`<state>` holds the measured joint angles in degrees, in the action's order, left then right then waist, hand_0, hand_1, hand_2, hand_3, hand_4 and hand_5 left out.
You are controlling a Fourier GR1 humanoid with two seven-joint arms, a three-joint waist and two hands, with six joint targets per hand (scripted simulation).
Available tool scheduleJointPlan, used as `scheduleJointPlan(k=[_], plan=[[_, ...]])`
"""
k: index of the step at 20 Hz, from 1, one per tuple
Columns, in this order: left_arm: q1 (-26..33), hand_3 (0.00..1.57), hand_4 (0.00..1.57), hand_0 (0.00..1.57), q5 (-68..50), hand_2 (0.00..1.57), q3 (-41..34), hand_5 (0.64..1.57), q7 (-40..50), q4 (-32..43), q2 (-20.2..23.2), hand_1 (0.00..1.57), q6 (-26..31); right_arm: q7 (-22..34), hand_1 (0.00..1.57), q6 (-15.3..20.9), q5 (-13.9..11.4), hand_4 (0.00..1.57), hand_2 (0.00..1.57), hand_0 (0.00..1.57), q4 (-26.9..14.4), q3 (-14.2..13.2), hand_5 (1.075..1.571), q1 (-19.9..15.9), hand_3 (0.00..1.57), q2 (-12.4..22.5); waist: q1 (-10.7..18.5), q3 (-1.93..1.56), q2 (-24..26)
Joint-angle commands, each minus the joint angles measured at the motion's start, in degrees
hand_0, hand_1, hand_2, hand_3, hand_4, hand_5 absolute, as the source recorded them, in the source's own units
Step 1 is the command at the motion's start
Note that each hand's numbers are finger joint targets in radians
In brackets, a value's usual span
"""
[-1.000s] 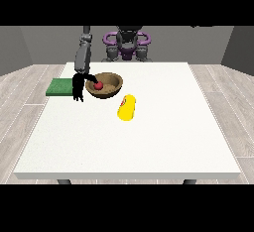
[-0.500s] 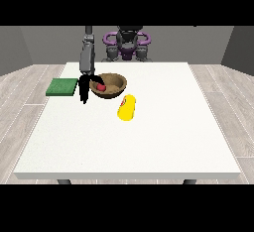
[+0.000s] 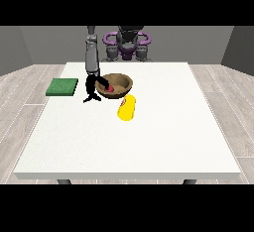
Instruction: Pick the cup and pour the ball into the bowl, then pick the bowl and place it on the pad
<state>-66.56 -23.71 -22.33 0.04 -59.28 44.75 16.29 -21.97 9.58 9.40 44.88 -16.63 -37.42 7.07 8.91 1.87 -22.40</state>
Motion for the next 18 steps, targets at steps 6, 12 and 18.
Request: scheduleJointPlan(k=[6,12,18], plan=[[1.8,0.0,0.0,0.0,-0.2,0.0,-2.7,1.546,-0.4,8.6,4.1,0.0,2.3,18.1,1.57,7.4,-10.8,1.17,1.57,1.57,-0.9,8.3,1.473,0.6,1.57,5.3,-2.9,-1.68,4.6],[12.1,0.0,0.0,0.0,1.7,0.0,-5.6,1.546,-10.5,17.8,5.1,0.0,6.2,35.4,1.57,3.8,-13.2,1.26,1.57,1.57,6.6,13.3,1.47,-4.7,1.57,8.1,-9.8,-1.64,9.9],[15.7,0.0,0.0,0.0,1.8,0.0,-6.6,1.542,-14.2,18.9,6.7,0.0,7.6,36.7,1.57,0.1,-10.6,1.3,1.57,1.57,6.6,10.8,1.492,-4.3,1.57,9.9,-10.6,-1.84,8.7]])
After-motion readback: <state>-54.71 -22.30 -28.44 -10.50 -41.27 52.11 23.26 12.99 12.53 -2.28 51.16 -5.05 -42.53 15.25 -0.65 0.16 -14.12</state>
